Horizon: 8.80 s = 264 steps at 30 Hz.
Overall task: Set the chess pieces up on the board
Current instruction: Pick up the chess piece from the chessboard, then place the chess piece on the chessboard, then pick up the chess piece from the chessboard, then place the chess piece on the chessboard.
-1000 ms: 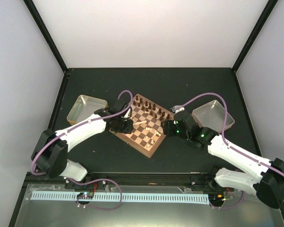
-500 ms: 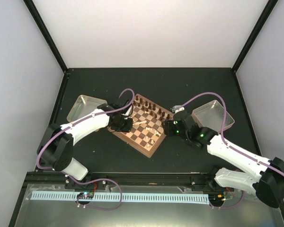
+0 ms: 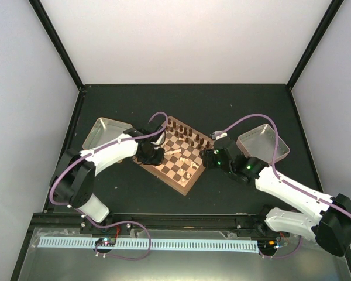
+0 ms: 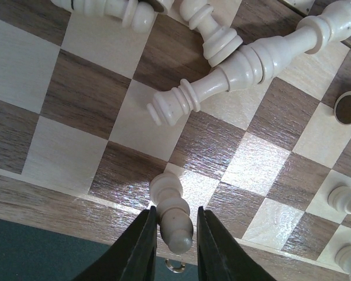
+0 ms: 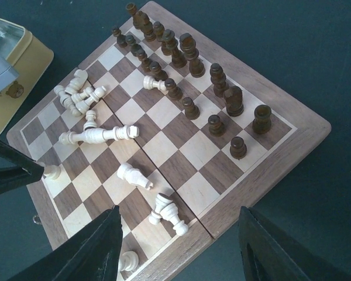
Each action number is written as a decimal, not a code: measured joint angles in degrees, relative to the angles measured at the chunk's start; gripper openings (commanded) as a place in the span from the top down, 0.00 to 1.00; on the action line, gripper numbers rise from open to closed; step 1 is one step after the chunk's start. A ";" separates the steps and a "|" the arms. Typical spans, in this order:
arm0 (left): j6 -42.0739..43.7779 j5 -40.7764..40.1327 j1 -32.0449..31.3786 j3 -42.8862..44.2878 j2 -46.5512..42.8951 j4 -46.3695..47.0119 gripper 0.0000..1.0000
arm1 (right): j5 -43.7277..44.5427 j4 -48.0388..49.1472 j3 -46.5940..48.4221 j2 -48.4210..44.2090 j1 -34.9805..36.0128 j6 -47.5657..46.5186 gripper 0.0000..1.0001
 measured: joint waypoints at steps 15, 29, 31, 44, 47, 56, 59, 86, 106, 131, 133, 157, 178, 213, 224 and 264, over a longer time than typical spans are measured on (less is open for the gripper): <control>1.09 1.81 -0.52 0.76 -0.02 -0.07 0.92 | 1.09 -0.22 0.00 -0.02 0.00 -0.02 0.45; 0.00 1.95 -12.22 1.95 0.61 -1.05 0.92 | 1.05 -0.22 -0.07 -0.11 0.00 0.20 0.46; -0.24 0.85 -12.55 2.58 1.22 -1.42 0.92 | 1.03 -0.22 -0.07 -0.11 0.00 0.24 0.46; -0.28 -0.74 -12.66 3.10 2.49 -1.66 0.90 | 1.01 -0.24 -0.07 -0.11 0.00 0.68 0.46; -0.24 -0.28 -12.66 3.10 2.49 -1.66 0.89 | 1.01 -0.24 -0.07 -0.11 0.00 0.70 0.46; 0.37 0.13 -12.66 3.10 2.64 -2.14 0.59 | 0.94 -0.24 -0.15 -0.15 0.00 1.11 0.45; 0.33 -0.11 -12.66 3.15 2.60 -2.34 0.48 | 0.52 -0.26 -0.31 -0.39 0.00 1.25 0.45; -5.46 -12.33 -4.20 -19.50 -44.24 20.76 0.44 | -8.52 -10.03 19.56 26.03 1.55 -11.15 0.50; -2.93 -12.70 -3.21 -23.61 -45.92 27.78 0.43 | -10.47 -24.57 37.62 45.66 2.64 -24.98 0.56; -2.97 -12.68 -2.99 -24.04 -45.92 29.22 0.43 | -8.02 -28.37 42.86 52.00 2.64 -27.56 0.69; -2.99 -12.66 -2.99 -24.04 -45.92 29.22 0.43 | -7.87 -28.37 42.97 52.09 2.64 -27.43 0.70; -1.07 -2.32 -2.99 -24.92 -46.27 35.15 0.40 | -17.75 -3.91 31.36 25.46 1.88 -6.47 0.88; -19.76 10.91 -2.99 -31.21 -49.31 68.15 0.56 | -33.64 56.54 8.90 12.85 1.95 39.30 0.87; -15.19 20.72 -2.69 -30.60 -48.00 69.83 0.99 | -42.03 47.19 7.28 6.80 1.90 22.64 0.56; 5.25 30.69 -2.60 -21.22 -48.54 45.53 0.98 | -47.54 22.93 14.75 3.30 1.55 4.24 0.58; 8.44 33.40 -2.23 -19.12 -47.41 40.72 0.98 | -47.45 30.32 9.64 1.99 0.63 13.73 0.83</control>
